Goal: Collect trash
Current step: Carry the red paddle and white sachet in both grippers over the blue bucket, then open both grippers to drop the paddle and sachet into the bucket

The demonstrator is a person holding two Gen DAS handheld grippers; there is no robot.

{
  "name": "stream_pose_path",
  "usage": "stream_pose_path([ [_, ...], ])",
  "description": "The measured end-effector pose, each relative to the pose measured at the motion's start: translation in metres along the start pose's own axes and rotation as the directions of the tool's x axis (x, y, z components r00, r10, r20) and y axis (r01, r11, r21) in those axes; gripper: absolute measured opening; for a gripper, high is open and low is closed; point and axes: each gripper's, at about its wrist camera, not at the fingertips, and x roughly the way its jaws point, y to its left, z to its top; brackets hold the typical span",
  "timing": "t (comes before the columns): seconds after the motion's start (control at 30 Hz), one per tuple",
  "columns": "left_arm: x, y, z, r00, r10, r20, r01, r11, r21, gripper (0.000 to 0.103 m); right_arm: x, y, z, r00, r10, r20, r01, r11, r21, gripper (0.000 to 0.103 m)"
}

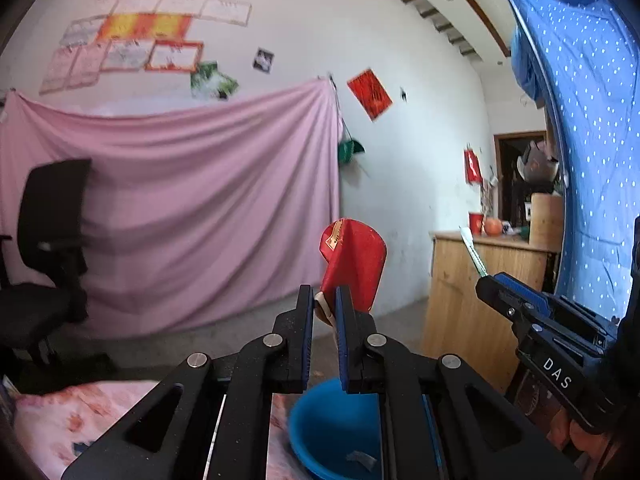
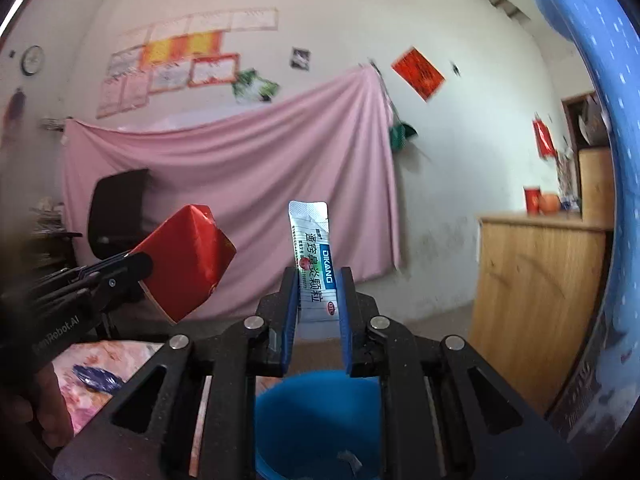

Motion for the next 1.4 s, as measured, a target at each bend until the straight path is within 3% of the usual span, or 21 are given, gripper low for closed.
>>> stream_pose_path([
  [0.13, 0.032, -0.008, -0.018, 0.990, -0.027, -0.138, 0.023, 0.999, -0.026, 0.008, 0.016, -0.018, -0.025, 0.995, -0.023, -0.101, 0.027, 0.999, 0.033, 0.048],
  [0.23, 0.055, -0.009, -0.026, 0.972, -0.046, -0.229, 0.034, 0.998, -0.056, 0.008, 0.027, -0.027, -0.041, 0.986, -0.030, -0.163, 0.039, 0.998, 0.052, 0.048],
  [0.4, 0.090, -0.008, -0.042, 0.932, -0.057, -0.358, 0.024, 0.995, -0.096, 0.008, 0.052, -0.044, -0.075, 0.953, -0.024, -0.303, 0.056, 0.994, 0.095, 0.048],
  [0.5, 0.107, -0.005, -0.054, 0.896, -0.068, -0.439, 0.024, 0.994, -0.106, 0.008, 0.063, -0.052, -0.094, 0.930, -0.015, -0.367, 0.059, 0.992, 0.109, 0.048],
  [0.7, 0.135, -0.006, -0.076, 0.832, -0.081, -0.549, 0.017, 0.992, -0.122, 0.009, 0.076, -0.060, -0.120, 0.895, 0.010, -0.446, 0.056, 0.989, 0.135, 0.048],
  [0.87, 0.144, 0.000, -0.087, 0.801, -0.091, -0.591, 0.002, 0.989, -0.150, 0.012, 0.083, -0.064, -0.128, 0.877, 0.022, -0.480, 0.055, 0.988, 0.146, 0.049],
  [0.9, 0.143, 0.003, -0.090, 0.803, -0.091, -0.589, -0.004, 0.987, -0.159, 0.014, 0.084, -0.064, -0.128, 0.874, 0.024, -0.486, 0.054, 0.988, 0.146, 0.049],
  [1.03, 0.152, 0.009, -0.094, 0.762, -0.099, -0.640, -0.030, 0.982, -0.187, 0.014, 0.089, -0.063, -0.130, 0.859, 0.027, -0.511, 0.057, 0.987, 0.149, 0.050],
  [1.17, 0.149, 0.016, -0.093, 0.760, -0.086, -0.644, -0.049, 0.981, -0.189, 0.020, 0.091, -0.061, -0.129, 0.849, 0.031, -0.528, 0.056, 0.987, 0.149, 0.053],
  [1.27, 0.144, 0.021, -0.089, 0.777, -0.083, -0.623, -0.058, 0.978, -0.202, 0.030, 0.089, -0.059, -0.126, 0.845, 0.030, -0.534, 0.055, 0.988, 0.144, 0.062],
  [1.4, 0.131, 0.030, -0.083, 0.797, -0.068, -0.600, -0.075, 0.975, -0.210, 0.035, 0.087, -0.054, -0.119, 0.847, 0.030, -0.530, 0.054, 0.989, 0.141, 0.076],
])
